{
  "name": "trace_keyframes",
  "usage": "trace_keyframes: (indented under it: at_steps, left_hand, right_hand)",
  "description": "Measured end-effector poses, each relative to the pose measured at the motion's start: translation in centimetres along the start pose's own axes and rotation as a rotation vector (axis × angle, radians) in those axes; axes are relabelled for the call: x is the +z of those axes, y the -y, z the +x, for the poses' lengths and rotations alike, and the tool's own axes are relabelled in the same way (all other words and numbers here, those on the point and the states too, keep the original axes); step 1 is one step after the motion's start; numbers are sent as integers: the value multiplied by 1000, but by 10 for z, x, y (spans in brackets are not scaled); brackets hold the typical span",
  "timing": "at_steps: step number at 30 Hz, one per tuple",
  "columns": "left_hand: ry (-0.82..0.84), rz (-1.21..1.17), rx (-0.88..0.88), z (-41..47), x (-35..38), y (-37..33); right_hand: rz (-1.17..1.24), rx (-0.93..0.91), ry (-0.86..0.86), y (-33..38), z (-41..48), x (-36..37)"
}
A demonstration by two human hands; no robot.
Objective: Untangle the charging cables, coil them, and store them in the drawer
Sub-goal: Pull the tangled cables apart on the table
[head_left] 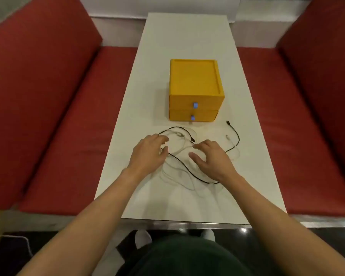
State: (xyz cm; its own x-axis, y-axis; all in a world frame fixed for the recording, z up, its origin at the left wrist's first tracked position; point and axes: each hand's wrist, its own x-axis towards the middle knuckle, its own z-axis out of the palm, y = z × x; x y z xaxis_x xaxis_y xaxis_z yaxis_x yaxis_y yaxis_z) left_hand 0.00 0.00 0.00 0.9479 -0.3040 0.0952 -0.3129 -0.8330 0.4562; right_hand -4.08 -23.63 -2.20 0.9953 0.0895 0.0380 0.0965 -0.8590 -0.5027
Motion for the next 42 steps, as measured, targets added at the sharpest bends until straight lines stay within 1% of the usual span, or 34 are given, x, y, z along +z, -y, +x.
trace_keyframes:
  at_steps: [3,5,8,10,12,14,16,18,20,22,24,27,28,30,32,33,35,37,40,42]
  left_hand:
    - [81,-6,60,-6,14,4]
    - [153,17,76,-10,23,7]
    - [234,49,110,-7,31,15]
    - [318,100,140,-3,36,18]
    - [374,158,175,1,39,21]
    - [382,175,189,6,38,23]
    - [374,154,173,10,38,22]
    - [368,123,154,14,38,18]
    - [373,109,140,17,36,12]
    - [388,122,130,20,35,7]
    - [413,127,103,21,34,4]
    - [414,91,45,23,32,-1]
    - [391,67,32,24,31,-3]
    - [278,7,34,27,26,-8]
    - [155,-109,61,35,17,-17]
    - [131,-169,80,40,10,-22]
    - [172,-224,116,51,-6,-33]
    - [208,-216,144,61,-22,-42]
    - [138,-268,115,66,-46,-49]
    - [132,-382,58,66,-65,-52]
  right_hand:
    - [-6,53,28,2,-7,17]
    - [-24,115,66,5,-13,27]
    - [-74,224,61,7,-15,35]
    - [-78,283,64,7,-16,42]
    - [-100,295,64,9,-16,46]
    - [-119,296,48,9,-16,50]
    - [-62,332,12,10,-12,50]
    - [-8,375,-61,11,-5,48]
    - [-4,405,-117,9,5,45]
    - [-42,436,-122,4,15,44]
    - [-111,455,-88,-1,22,45]
    - [-153,413,-69,-10,27,42]
    - [-150,383,-77,-13,28,39]
    - [-105,297,-102,-15,29,27]
    - [22,205,-118,-11,33,7]
    - [103,155,-133,-7,35,-7]
    - [226,56,-174,7,39,-35]
    - [293,-27,-215,23,43,-60]
    - [440,-56,-246,46,53,-84]
    - [610,-36,-263,61,60,-93]
